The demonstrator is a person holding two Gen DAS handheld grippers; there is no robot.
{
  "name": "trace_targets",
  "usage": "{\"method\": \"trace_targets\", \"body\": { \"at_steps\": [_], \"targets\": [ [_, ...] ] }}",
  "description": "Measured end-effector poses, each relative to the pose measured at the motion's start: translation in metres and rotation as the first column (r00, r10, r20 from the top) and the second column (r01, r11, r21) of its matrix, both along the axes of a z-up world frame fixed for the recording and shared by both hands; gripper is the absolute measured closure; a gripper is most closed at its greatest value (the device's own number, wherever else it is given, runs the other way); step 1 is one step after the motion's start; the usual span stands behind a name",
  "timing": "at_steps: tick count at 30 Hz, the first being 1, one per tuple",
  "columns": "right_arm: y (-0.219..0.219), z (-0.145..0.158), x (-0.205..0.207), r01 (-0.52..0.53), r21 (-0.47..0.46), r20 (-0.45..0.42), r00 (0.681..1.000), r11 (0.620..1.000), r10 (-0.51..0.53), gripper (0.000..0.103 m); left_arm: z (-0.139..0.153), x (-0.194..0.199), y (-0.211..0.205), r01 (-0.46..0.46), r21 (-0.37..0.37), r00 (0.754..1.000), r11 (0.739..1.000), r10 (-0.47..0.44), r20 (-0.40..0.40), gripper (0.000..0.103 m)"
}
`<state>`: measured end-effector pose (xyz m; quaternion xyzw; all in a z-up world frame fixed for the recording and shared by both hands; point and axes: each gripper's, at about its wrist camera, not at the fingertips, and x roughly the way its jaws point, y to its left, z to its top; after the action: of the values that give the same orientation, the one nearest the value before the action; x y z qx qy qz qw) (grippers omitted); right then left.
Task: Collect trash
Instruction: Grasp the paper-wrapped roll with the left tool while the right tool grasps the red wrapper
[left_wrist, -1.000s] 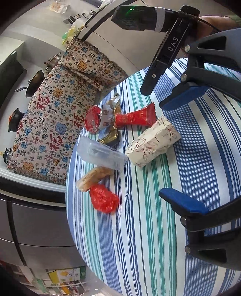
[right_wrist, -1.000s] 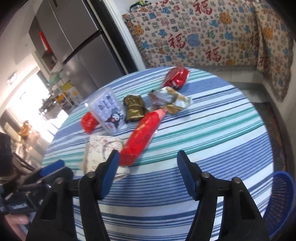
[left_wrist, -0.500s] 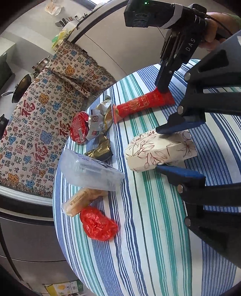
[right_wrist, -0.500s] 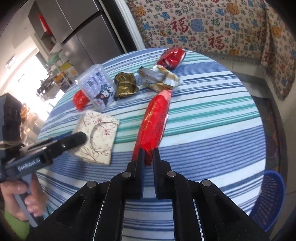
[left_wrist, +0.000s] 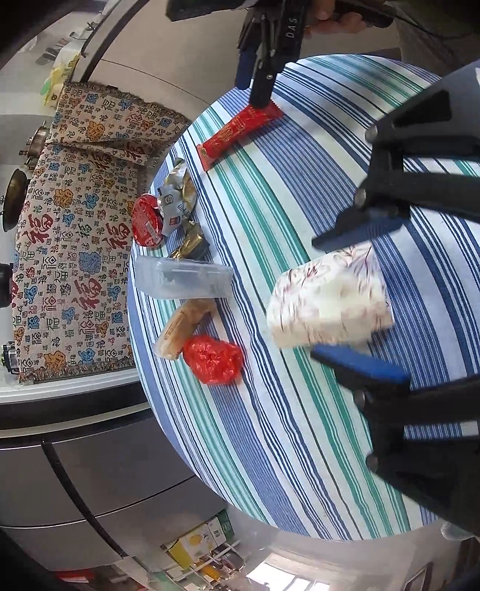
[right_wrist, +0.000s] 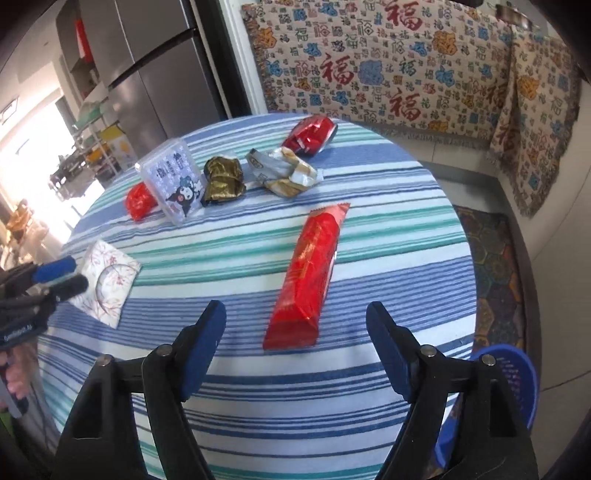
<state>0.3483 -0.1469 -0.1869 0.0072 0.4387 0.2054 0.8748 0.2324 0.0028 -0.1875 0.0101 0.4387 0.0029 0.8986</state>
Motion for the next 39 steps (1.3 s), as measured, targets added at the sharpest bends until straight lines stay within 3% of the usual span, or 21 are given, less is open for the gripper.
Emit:
{"method": "trace_targets", "body": {
  "at_steps": [1, 8, 13, 19, 24, 27, 32, 33, 34, 39],
  "targets": [
    [0.003, 0.001, 0.001, -0.003, -0.004, 0.006, 1.000, 1.000, 0.003, 0.023, -0.002, -0.002, -0.001, 0.000, 0.001, 1.000, 1.000, 0.000, 0.008, 0.025],
    [0.015, -0.013, 0.024, 0.014, -0.058, -0.039, 0.999, 0.998, -0.016, 0.023, -0.019, 0.011, -0.009, -0.049, 0.066, 0.999, 0.997, 0.048, 0.018, 0.022],
    [0.016, -0.026, 0.040, 0.026, -0.078, -0.093, 0.995, 0.997, -0.033, 0.024, -0.017, 0.016, 0.006, -0.067, 0.027, 0.998, 0.997, 0.067, -0.009, 0.022],
    [0.018, -0.025, 0.037, 0.018, -0.115, -0.084, 0.996, 0.993, -0.027, 0.024, -0.018, 0.007, 0.036, -0.087, -0.010, 0.996, 0.996, 0.087, -0.028, 0.022],
    [0.016, -0.025, 0.038, 0.022, -0.118, -0.091, 0.995, 0.993, -0.032, 0.024, -0.030, 0.009, 0.035, -0.040, -0.068, 0.998, 0.997, 0.037, -0.057, 0.022],
    [0.013, -0.023, 0.038, 0.023, -0.114, -0.093, 0.995, 0.993, -0.034, 0.030, -0.037, 0.011, 0.036, -0.043, -0.107, 0.997, 0.993, 0.036, -0.067, 0.023],
    [0.011, -0.020, 0.039, 0.019, -0.078, -0.089, 0.996, 0.997, -0.026, 0.032, -0.033, 0.011, 0.030, -0.039, -0.086, 0.999, 0.996, 0.036, -0.039, 0.023],
    [0.012, -0.023, 0.041, 0.015, -0.082, -0.101, 0.995, 0.997, -0.023, 0.047, -0.034, 0.012, 0.028, -0.037, -0.077, 0.999, 0.996, 0.034, -0.040, 0.024],
    [0.013, -0.028, 0.043, 0.012, -0.089, -0.118, 0.993, 0.996, -0.022, 0.085, -0.035, 0.014, 0.026, -0.036, -0.069, 0.999, 0.997, 0.033, -0.042, 0.030],
    [0.001, -0.020, 0.039, 0.054, -0.042, -0.095, 0.994, 0.998, -0.058, 0.087, -0.033, 0.012, 0.022, -0.044, -0.061, 0.999, 0.997, 0.043, -0.010, 0.036]
  ]
}}
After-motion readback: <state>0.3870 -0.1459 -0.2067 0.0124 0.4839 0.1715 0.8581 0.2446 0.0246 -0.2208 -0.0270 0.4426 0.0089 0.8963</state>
